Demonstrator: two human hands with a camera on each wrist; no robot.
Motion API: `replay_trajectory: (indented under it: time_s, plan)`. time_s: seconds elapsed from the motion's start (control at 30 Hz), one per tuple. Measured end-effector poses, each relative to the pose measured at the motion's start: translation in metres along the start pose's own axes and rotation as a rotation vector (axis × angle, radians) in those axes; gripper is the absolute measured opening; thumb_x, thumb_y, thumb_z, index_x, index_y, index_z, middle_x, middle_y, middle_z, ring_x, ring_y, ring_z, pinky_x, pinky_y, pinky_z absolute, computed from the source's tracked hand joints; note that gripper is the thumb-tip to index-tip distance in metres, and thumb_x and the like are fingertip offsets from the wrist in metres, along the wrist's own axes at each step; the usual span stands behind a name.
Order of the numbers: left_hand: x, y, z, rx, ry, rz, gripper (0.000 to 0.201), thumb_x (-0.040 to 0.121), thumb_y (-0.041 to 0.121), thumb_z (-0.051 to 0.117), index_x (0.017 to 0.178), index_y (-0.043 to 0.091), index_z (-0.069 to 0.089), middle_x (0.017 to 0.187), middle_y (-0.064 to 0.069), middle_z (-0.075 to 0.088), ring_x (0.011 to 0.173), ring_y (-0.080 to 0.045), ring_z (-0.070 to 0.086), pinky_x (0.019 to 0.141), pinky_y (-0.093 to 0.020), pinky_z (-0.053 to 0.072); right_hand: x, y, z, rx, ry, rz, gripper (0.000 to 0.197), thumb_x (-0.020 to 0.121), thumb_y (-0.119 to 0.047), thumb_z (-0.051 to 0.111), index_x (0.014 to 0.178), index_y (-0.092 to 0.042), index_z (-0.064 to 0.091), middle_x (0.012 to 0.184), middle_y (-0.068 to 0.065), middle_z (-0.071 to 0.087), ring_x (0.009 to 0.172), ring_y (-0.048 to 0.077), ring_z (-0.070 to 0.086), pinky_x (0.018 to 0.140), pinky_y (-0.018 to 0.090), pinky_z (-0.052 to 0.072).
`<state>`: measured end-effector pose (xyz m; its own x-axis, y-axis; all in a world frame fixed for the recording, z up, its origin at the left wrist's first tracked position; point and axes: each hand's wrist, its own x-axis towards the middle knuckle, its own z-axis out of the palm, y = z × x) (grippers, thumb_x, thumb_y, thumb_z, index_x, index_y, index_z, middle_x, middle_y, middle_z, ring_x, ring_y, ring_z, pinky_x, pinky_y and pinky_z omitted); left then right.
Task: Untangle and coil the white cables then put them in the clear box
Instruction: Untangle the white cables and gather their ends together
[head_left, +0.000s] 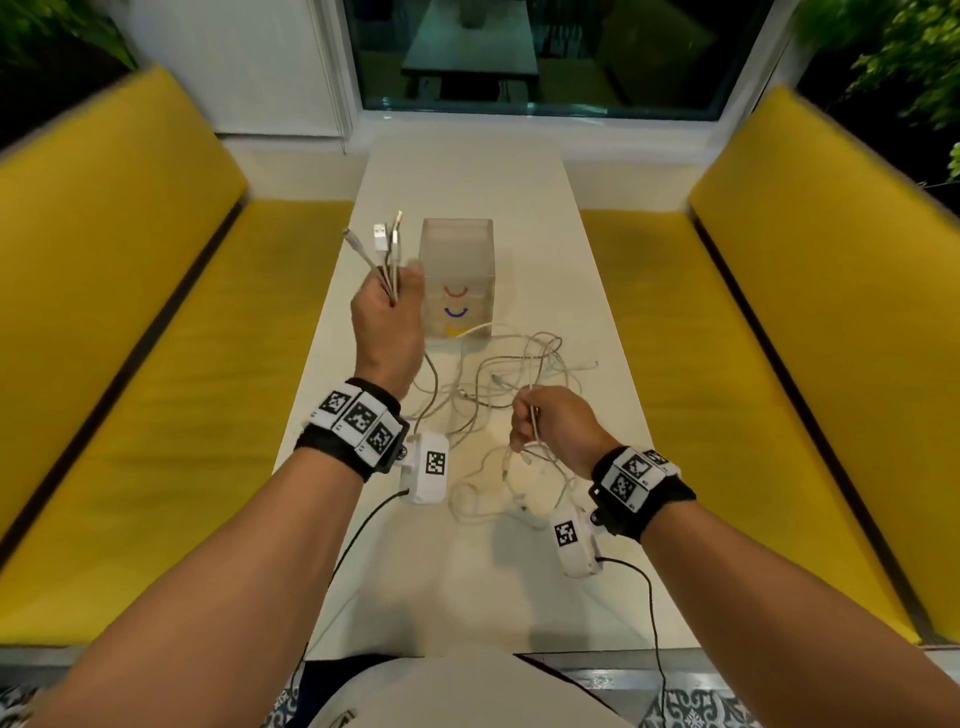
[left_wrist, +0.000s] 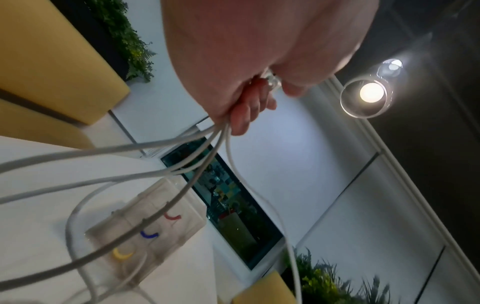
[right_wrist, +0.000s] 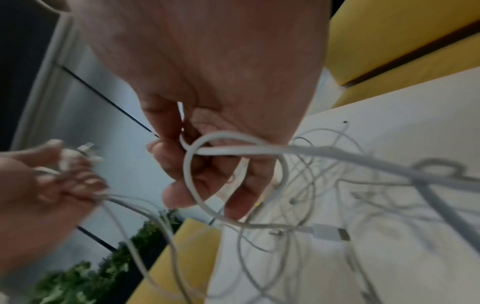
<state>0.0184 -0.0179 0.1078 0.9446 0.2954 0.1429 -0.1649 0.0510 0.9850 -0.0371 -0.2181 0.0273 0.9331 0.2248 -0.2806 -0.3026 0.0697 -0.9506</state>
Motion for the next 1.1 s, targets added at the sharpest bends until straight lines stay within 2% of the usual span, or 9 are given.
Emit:
replay_trajectory:
  time_s: [0.13,0.27,0.33,0.47,0.57,0.67,0.73,0.9,1.1]
  plan:
    - [-0.02,-0.015,0.014,0.155,-0.169,0.027,0.026,0.089,0.032,0.075,0.075,0.021,0.056,0.066,0.014,0.056,0.058,0.002,0.052,0.065,-0.022,0.047,0.004,-0.027,0.015,-0.114,0.016,-0.122,0.034,0.108,-0.016,0.037,0.083,-0.005,0.056,0.062,0.012,0.048,0.054,0.026,0.054,0.054,0.034,0.047]
    - [-0.039,-0.02,0.028,0.259,-0.367,-0.058,0.056,0.082,0.05,0.077,0.085,-0.001,0.053,0.068,-0.023,0.06,0.048,-0.029,0.06,0.05,-0.042,0.053,0.001,-0.048,0.029,-0.37,0.039,-0.246,0.033,0.099,0.001,0.041,0.079,-0.013,0.064,0.057,0.013,0.056,0.042,0.018,0.052,0.041,0.025,0.041]
    - [-0.041,-0.015,0.033,0.304,-0.37,-0.039,0.039,0.091,0.034,0.072,0.08,0.002,0.052,0.06,-0.016,0.057,0.045,-0.025,0.059,0.049,-0.038,0.05,-0.001,-0.052,0.033,-0.395,0.035,-0.254,0.031,0.096,0.004,0.042,0.075,-0.008,0.06,0.051,0.004,0.055,0.036,0.011,0.046,0.039,0.024,0.036]
    - [-0.032,0.0,0.036,0.374,-0.246,0.084,0.03,0.1,0.023,0.058,0.072,0.015,0.053,0.064,-0.001,0.053,0.053,-0.008,0.046,0.051,-0.028,0.042,-0.002,-0.047,0.027,-0.246,0.012,-0.172,0.03,0.104,-0.022,0.05,0.08,-0.009,0.06,0.058,0.004,0.049,0.045,0.015,0.038,0.044,0.024,0.025]
    - [-0.006,0.011,0.028,0.276,-0.115,0.059,0.026,0.098,0.034,0.058,0.076,0.023,0.051,0.069,0.003,0.055,0.058,-0.013,0.05,0.054,-0.03,0.046,-0.008,-0.025,0.014,-0.163,-0.044,-0.086,0.035,0.105,-0.035,0.05,0.081,-0.011,0.059,0.059,0.002,0.042,0.044,0.013,0.033,0.044,0.022,0.023]
    - [0.02,0.022,0.012,0.214,-0.022,0.095,0.033,0.084,0.055,0.057,0.073,0.025,0.047,0.065,0.002,0.049,0.061,-0.021,0.047,0.057,-0.038,0.041,-0.014,0.017,0.001,-0.199,-0.043,0.001,0.04,0.102,-0.043,0.052,0.075,-0.014,0.055,0.058,-0.001,0.036,0.045,0.012,0.029,0.045,0.022,0.023]
    - [0.033,0.026,0.005,0.121,0.017,0.075,0.036,0.079,0.058,0.059,0.071,0.026,0.046,0.065,0.001,0.045,0.062,-0.023,0.041,0.06,-0.04,0.038,-0.019,0.044,-0.004,-0.234,-0.008,0.053,0.042,0.101,-0.046,0.054,0.073,-0.014,0.057,0.057,-0.003,0.036,0.048,0.012,0.03,0.047,0.024,0.025]
    - [0.035,0.028,0.0,0.049,0.058,0.058,0.037,0.077,0.057,0.063,0.07,0.026,0.044,0.064,0.002,0.04,0.057,-0.018,0.035,0.061,-0.041,0.035,-0.026,0.064,-0.01,-0.293,-0.013,0.073,0.036,0.104,-0.033,0.052,0.075,-0.012,0.059,0.06,0.0,0.042,0.05,0.012,0.037,0.052,0.027,0.032]
    - [0.014,0.009,0.008,0.268,-0.136,-0.044,0.045,0.08,0.053,0.075,0.091,0.01,0.066,0.072,0.005,0.06,0.055,-0.008,0.049,0.061,-0.031,0.045,-0.023,0.031,-0.006,-0.078,0.108,0.088,0.024,0.106,-0.018,0.041,0.091,-0.013,0.058,0.06,-0.001,0.04,0.046,0.012,0.029,0.048,0.023,0.023]
